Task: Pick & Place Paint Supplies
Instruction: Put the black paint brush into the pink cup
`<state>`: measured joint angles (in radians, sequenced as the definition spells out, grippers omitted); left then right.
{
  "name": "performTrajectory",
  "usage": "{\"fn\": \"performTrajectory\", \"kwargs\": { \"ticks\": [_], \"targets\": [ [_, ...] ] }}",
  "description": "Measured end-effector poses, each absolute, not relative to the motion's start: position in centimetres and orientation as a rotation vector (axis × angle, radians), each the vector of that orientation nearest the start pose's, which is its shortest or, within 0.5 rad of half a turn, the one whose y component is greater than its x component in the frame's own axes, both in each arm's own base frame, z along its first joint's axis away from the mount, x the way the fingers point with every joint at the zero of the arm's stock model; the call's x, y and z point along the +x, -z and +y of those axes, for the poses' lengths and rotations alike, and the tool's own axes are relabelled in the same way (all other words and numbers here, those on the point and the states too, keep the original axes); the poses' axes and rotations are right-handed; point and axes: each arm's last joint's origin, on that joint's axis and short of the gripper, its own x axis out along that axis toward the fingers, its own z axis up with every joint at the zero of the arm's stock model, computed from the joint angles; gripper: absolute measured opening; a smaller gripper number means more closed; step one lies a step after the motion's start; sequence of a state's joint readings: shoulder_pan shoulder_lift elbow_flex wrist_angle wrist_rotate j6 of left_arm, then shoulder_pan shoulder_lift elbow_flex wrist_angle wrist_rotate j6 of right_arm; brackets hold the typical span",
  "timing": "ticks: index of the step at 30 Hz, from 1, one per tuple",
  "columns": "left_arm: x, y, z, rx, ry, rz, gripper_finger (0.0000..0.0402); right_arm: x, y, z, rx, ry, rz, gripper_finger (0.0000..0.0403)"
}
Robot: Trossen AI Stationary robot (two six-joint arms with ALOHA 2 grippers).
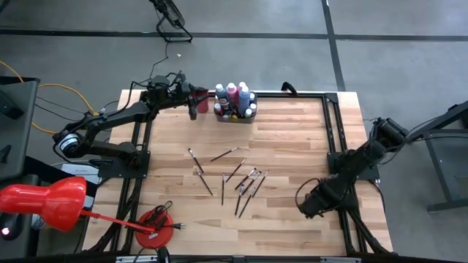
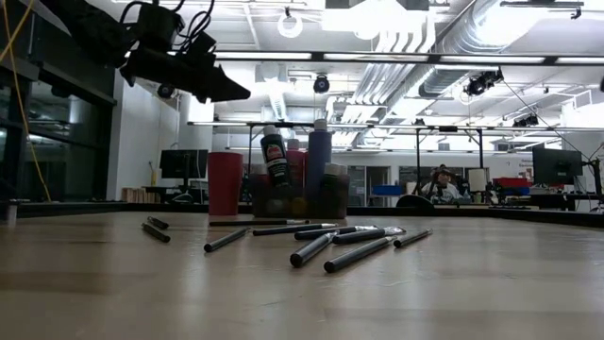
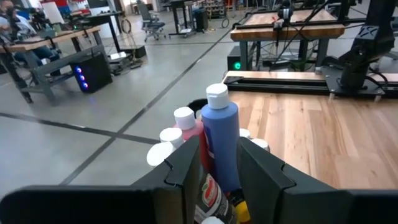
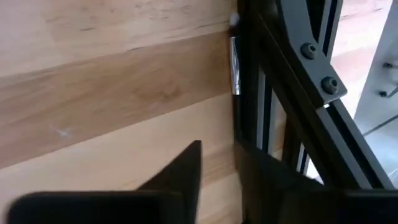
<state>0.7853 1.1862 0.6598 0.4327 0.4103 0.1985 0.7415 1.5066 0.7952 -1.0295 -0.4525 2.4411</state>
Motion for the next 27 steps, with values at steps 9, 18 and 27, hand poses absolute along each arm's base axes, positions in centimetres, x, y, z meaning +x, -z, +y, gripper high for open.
{"fn": "performTrajectory", "kwargs": {
  "ticks": [9,18,27],
  "targets": [
    [19.0,-26.7,17.3,0.134,-0.365,0.129,0.0102,13.7,-14.9,14.9,1.187,1.596,1.631,0.0004],
    [19.0,-26.7,17.3,0.136,-0.365,0.129,0.0102,12.9,-13.1,14.2,1.2,1.585,1.646,0.0003],
    [19.0,-26.7,17.3,0.136,-0.366,0.129,0.0102,12.2,-12.2,13.6,1.173,1.598,1.686,0.0003]
  ]
}}
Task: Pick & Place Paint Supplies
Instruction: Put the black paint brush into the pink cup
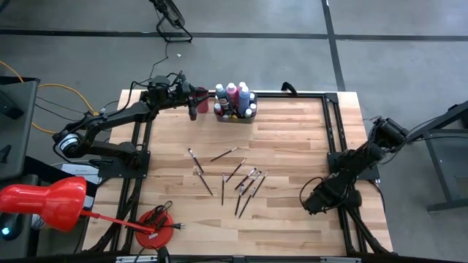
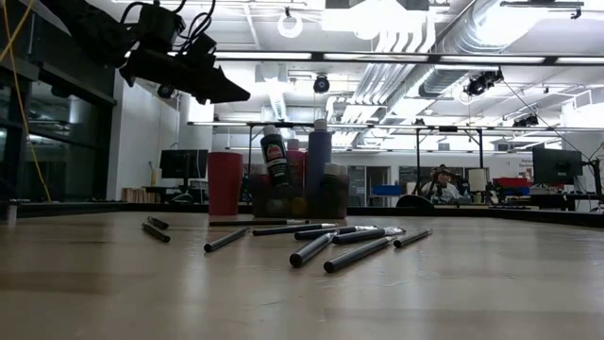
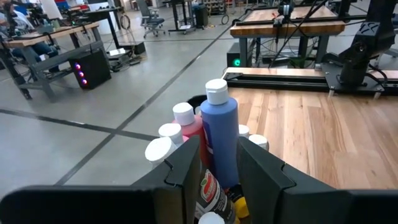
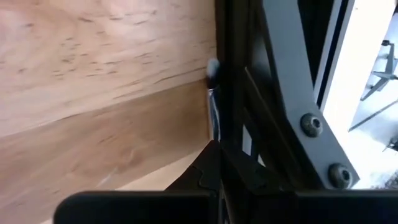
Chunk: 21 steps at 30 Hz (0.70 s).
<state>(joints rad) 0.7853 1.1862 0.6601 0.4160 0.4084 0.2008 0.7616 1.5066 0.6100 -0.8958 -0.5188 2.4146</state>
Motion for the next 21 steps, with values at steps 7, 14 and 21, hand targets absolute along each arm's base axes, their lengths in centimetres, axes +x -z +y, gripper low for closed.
{"fn": "performTrajectory", "kwargs": {
  "ticks": [7,14,21],
  "targets": [
    [18.96,-26.67,17.34,0.136,-0.368,0.129,0.0102,11.79,-11.86,13.63,1.161,1.585,1.705,0.0003],
    [18.96,-26.67,17.34,0.136,-0.368,0.129,0.0102,11.79,-11.8,14.0,1.168,1.537,1.704,0.0003],
    [18.96,-26.67,17.34,0.136,-0.368,0.129,0.0102,12.42,-11.51,14.35,1.214,1.427,1.636,0.0003]
  ]
}}
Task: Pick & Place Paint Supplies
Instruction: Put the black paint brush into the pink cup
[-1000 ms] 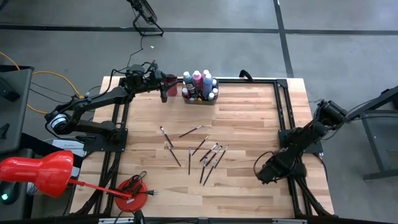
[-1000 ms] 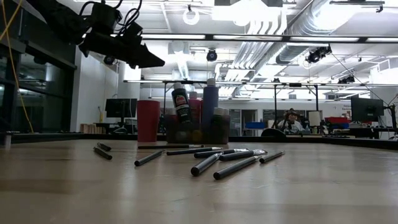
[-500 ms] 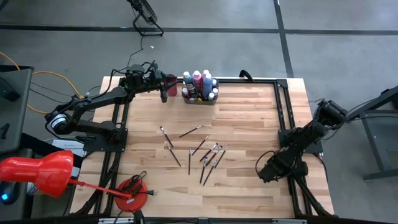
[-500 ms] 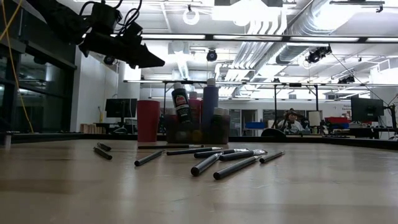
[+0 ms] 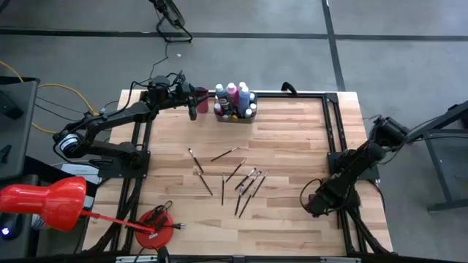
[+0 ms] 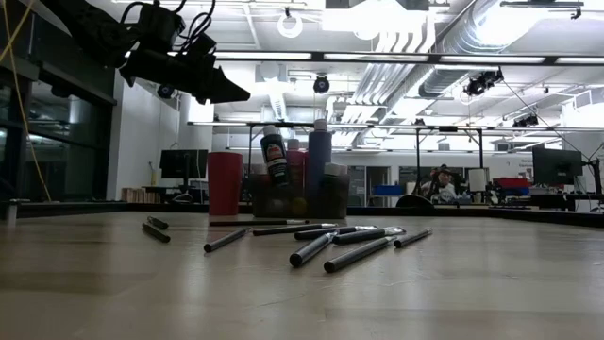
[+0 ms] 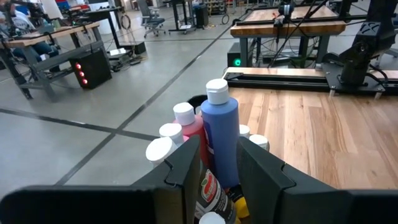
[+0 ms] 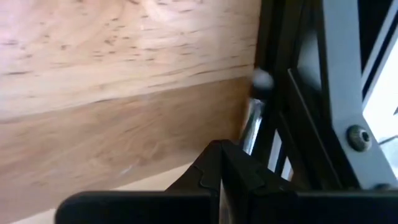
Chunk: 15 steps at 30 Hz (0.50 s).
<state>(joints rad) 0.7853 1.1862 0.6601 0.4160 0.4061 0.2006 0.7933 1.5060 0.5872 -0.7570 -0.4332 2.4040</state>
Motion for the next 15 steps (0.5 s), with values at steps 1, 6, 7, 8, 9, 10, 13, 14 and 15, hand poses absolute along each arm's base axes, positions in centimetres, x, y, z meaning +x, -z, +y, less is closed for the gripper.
{"fn": "performTrajectory", "kwargs": {
  "ticks": [1,6,7,8,9,10,13,14,15],
  "targets": [
    [19.0,-26.7,17.3,0.136,-0.368,0.129,0.0102,12.4,-11.5,14.4,1.218,1.419,1.629,0.0003],
    [19.0,-26.7,17.3,0.136,-0.369,0.129,0.0102,12.8,-11.8,14.6,1.232,1.4,1.602,0.0003],
    [19.0,-26.7,17.4,0.136,-0.37,0.129,0.0102,13.0,-11.9,14.7,1.235,1.386,1.587,0.0003],
    [19.0,-26.7,17.4,0.136,-0.373,0.13,0.0102,13.1,-12.1,14.8,1.239,1.377,1.575,0.0003],
    [19.0,-26.7,17.4,0.136,-0.373,0.13,0.0102,13.2,-12.2,14.8,1.245,1.365,1.563,0.0004],
    [19.0,-26.7,17.4,0.136,-0.373,0.13,0.0102,13.3,-12.3,14.9,1.252,1.352,1.55,0.0003],
    [19.0,-26.7,17.4,0.136,-0.373,0.13,0.0102,13.7,-12.8,15.1,1.284,1.344,1.525,0.0003],
    [19.0,-26.7,17.4,0.136,-0.373,0.13,0.0102,13.7,-12.9,15.2,1.286,1.358,1.534,0.0003],
    [19.0,-26.7,17.4,0.136,-0.373,0.13,0.0102,13.6,-13.1,15.2,1.285,1.368,1.542,0.0003]
  ]
}}
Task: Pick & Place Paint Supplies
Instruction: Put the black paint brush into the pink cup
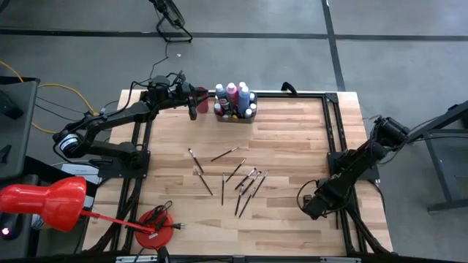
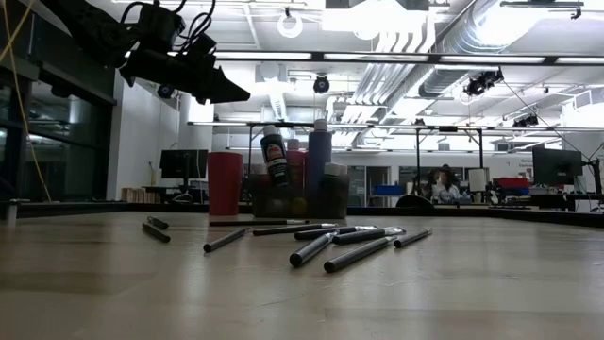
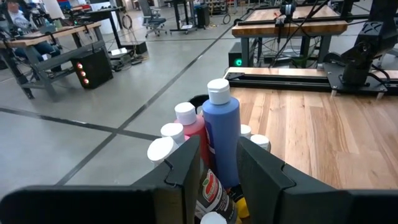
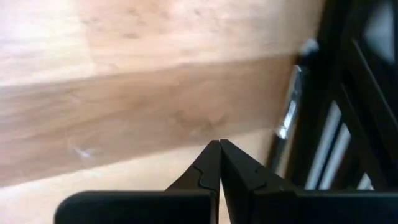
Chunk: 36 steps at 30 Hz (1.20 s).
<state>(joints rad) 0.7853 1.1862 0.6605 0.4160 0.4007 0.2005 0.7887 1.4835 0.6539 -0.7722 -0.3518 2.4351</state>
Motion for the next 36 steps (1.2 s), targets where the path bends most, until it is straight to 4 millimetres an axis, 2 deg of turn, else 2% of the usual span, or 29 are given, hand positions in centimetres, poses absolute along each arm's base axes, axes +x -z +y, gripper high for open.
{"fn": "performTrajectory", "kwargs": {
  "ticks": [3,10,15,25,36],
  "targets": [
    [19.0,-26.7,17.4,0.136,-0.374,0.13,0.0102,13.6,-13.7,15.2,1.291,1.367,1.563,0.0003],
    [19.0,-26.7,17.4,0.136,-0.376,0.13,0.0102,12.6,-14.0,14.7,1.234,1.514,1.666,0.0003],
    [19.0,-26.7,17.4,0.136,-0.376,0.13,0.0102,12.4,-14.1,14.5,1.205,1.54,1.669,0.0002],
    [19.0,-26.7,17.4,0.136,-0.375,0.13,0.0102,11.5,-13.8,14.9,1.15,1.535,1.685,0.0002],
    [19.0,-26.7,17.4,0.136,-0.374,0.13,0.0102,11.9,-13.2,15.4,1.166,1.486,1.661,0.0002]
  ]
}}
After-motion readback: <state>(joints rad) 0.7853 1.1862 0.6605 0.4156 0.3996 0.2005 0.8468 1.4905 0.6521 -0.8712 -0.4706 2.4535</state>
